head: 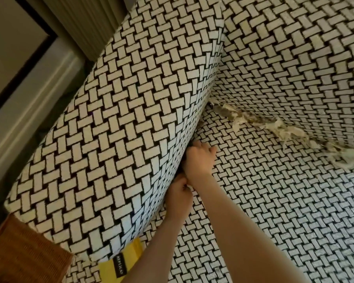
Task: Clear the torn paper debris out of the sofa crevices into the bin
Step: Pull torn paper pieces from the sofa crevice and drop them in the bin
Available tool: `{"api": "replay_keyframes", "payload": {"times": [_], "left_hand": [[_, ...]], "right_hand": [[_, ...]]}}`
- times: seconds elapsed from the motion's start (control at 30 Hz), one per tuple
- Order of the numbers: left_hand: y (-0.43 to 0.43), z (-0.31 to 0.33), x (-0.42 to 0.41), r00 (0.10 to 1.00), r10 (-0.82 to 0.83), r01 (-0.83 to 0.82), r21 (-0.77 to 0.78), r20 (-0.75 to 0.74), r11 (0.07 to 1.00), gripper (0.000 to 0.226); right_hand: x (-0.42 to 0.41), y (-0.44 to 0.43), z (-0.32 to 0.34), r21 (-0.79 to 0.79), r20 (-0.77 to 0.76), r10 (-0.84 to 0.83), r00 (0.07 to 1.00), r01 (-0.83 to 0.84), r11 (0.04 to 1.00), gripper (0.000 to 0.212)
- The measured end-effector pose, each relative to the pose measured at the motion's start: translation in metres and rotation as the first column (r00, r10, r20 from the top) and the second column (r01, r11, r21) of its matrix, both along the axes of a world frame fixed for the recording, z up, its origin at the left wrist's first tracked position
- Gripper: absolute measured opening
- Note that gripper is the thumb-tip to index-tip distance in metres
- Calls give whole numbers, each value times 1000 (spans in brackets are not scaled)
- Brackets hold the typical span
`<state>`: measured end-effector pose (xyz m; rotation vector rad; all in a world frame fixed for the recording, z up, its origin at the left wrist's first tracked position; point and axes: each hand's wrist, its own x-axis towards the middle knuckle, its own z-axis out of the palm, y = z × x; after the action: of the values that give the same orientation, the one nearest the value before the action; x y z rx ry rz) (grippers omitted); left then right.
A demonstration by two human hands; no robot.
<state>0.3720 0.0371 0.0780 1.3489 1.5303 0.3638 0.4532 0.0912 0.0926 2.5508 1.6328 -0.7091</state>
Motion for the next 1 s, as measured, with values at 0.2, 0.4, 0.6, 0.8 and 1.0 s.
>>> {"api": "replay_keyframes", "payload": {"times": [0.2, 0.4, 0.6, 0.8, 1.0], "left_hand": [[1, 1, 5, 988, 141, -137, -66, 65, 988, 44], [-2, 8, 7, 988, 128, -129, 4, 83, 992, 41], [-13, 18, 11, 966, -159, 199, 196, -202, 960, 22], [-2, 38, 25, 992, -65, 80, 143, -106, 987, 38], [4, 39, 44, 997, 82, -81, 69, -6, 994, 54]], "right_hand": [[0, 1, -6, 40, -24, -47, 999, 47, 998, 18], [0, -4, -2, 85, -81, -146, 986, 153, 985, 19], [6, -3, 12, -11, -135, -111, 985, 111, 994, 16], [50, -17, 23, 23, -691, -322, 648, 465, 885, 9], [60, -25, 17, 80, -438, -79, 896, 127, 989, 11]]}}
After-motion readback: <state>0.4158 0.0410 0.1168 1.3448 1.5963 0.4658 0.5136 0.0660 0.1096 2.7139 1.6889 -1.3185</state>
